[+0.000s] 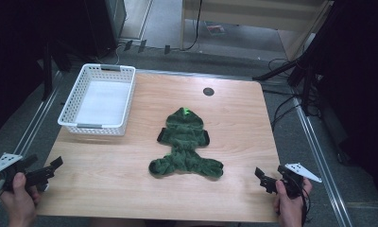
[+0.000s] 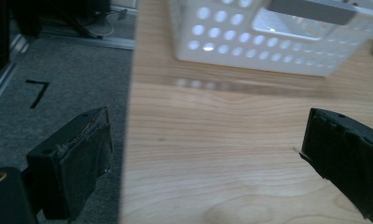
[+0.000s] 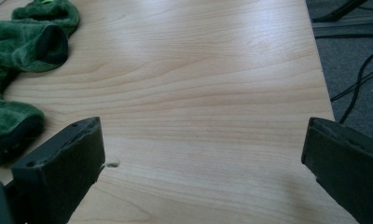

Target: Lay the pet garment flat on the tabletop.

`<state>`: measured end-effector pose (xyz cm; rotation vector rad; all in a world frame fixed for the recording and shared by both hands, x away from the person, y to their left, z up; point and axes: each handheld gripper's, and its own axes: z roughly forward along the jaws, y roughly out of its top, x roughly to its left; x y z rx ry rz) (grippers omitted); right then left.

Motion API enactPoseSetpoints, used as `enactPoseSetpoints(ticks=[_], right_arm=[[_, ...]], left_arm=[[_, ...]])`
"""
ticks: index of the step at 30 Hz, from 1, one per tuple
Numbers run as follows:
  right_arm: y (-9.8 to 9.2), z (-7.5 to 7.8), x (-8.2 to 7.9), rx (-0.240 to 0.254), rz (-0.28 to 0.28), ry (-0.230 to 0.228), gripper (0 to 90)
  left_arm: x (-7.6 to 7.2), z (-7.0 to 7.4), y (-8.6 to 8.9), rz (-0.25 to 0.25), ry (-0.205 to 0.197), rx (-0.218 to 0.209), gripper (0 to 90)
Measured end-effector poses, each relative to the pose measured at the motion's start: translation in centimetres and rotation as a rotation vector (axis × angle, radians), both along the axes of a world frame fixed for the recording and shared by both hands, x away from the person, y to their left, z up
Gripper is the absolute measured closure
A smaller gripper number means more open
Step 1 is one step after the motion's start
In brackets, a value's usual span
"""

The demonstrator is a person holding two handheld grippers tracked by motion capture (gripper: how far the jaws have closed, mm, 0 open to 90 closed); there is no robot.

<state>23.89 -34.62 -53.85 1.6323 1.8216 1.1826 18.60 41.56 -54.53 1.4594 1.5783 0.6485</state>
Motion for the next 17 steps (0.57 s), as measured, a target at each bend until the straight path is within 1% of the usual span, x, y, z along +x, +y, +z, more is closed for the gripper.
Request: enactPoseSetpoints(ticks=[1, 2, 3, 4, 6, 7, 8, 10, 11, 12, 13, 17], right_arm=[[-0.05, -0.03, -0.06, -0.003, 0.001, 0.001, 0.0], [-0.07, -0.12, -0.14, -0.005, 0.005, 0.003, 0.0], [-0.07, -0.12, -0.14, -0.005, 0.005, 0.003, 0.0], [-0.08, -0.27, -0.2, -0.012, 0.006, 0.004, 0.0], [0.01, -0.49, -0.22, -0.015, 0.011, 0.012, 0.0], [0.27, -0.82, -0.07, -0.009, 0.018, 0.022, 0.0], [0.4, -0.87, -0.03, -0.018, 0.02, 0.02, 0.0], [0.45, -0.87, -0.03, -0.022, 0.024, 0.014, 0.0], [0.36, -0.91, -0.03, 0.006, 0.029, 0.012, 1.5], [0.36, -0.91, -0.03, 0.006, 0.029, 0.012, 1.5], [0.26, -0.93, -0.02, 0.013, 0.012, 0.014, 4.0], [0.25, -0.94, 0.01, 0.016, 0.006, 0.018, 4.3]], left_arm=[[-0.13, -0.11, 0.32, 0.003, -0.003, -0.009, 2.3], [-0.13, -0.11, 0.32, 0.003, -0.003, -0.009, 2.3], [-0.29, -0.21, 0.59, -0.004, -0.007, -0.02, 2.3], [-0.35, -0.24, 0.64, -0.007, -0.007, -0.021, 2.3], [-0.22, -0.38, 0.46, -0.008, 0.003, -0.013, 2.3], [0.02, -0.52, 0.17, -0.015, 0.015, 0.0, 2.3], [0.06, -0.54, 0.13, -0.021, 0.017, 0.006, 2.3], [0.12, -0.59, 0.08, -0.023, 0.018, 0.008, 2.3], [0.16, -0.64, 0.15, -0.022, 0.024, -0.001, 2.3], [0.16, -0.64, 0.15, -0.022, 0.024, -0.001, 2.3], [0.24, -0.72, 0.25, -0.022, 0.024, -0.014, 2.3], [0.3, -0.77, 0.26, -0.023, 0.031, -0.018, 2.3]])
